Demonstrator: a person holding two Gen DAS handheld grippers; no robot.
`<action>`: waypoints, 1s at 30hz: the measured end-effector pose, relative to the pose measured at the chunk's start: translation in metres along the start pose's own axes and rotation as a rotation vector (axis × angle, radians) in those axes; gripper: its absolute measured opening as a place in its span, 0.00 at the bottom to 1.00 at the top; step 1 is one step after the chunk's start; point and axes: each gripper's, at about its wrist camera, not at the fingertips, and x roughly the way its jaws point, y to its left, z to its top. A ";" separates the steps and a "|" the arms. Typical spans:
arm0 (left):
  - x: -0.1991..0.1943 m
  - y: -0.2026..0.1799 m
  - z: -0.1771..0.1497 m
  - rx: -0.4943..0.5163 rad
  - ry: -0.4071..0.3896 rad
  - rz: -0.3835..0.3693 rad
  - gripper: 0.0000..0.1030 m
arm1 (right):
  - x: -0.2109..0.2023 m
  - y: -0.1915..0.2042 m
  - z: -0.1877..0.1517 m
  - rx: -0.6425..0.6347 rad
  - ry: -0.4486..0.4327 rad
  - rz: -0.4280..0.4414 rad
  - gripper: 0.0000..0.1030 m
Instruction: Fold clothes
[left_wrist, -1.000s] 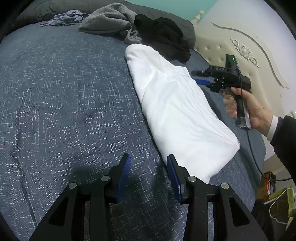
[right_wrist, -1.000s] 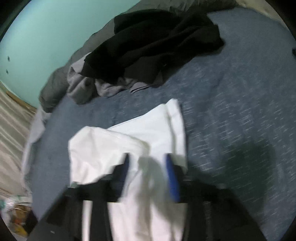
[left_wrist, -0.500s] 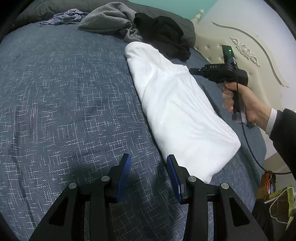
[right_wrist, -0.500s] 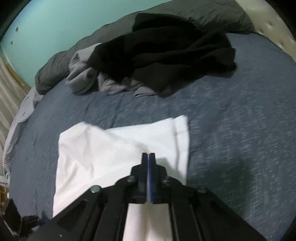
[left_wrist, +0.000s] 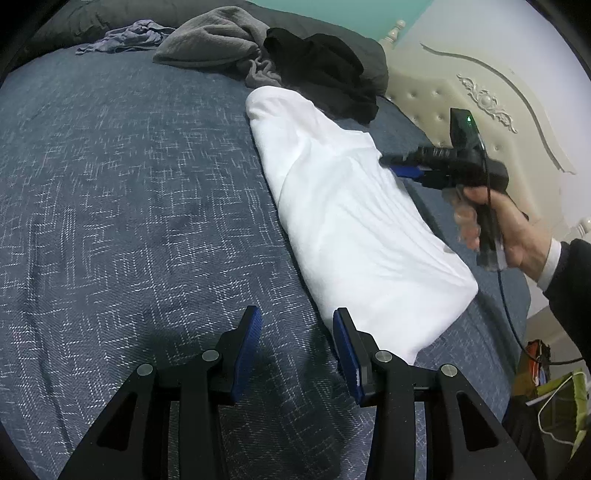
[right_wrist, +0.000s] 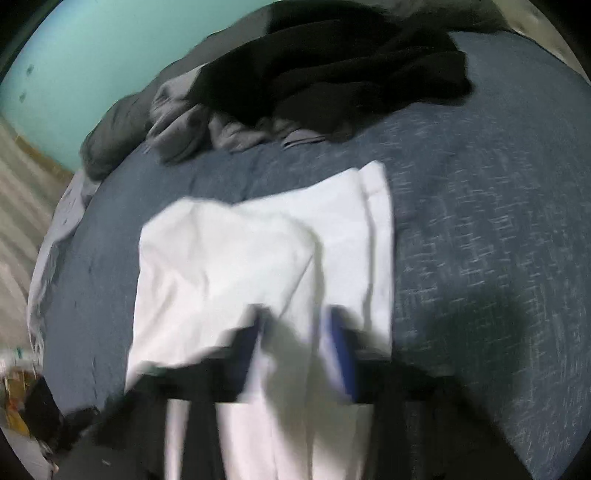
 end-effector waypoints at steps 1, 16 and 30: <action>0.000 0.000 0.000 0.001 0.000 0.001 0.43 | 0.000 0.000 -0.002 -0.004 0.001 -0.005 0.03; -0.007 0.004 -0.001 -0.003 -0.008 -0.005 0.43 | -0.010 -0.015 -0.025 0.132 0.033 0.099 0.17; -0.008 -0.001 -0.001 0.012 -0.007 -0.005 0.43 | -0.028 -0.012 -0.055 0.038 0.079 0.089 0.04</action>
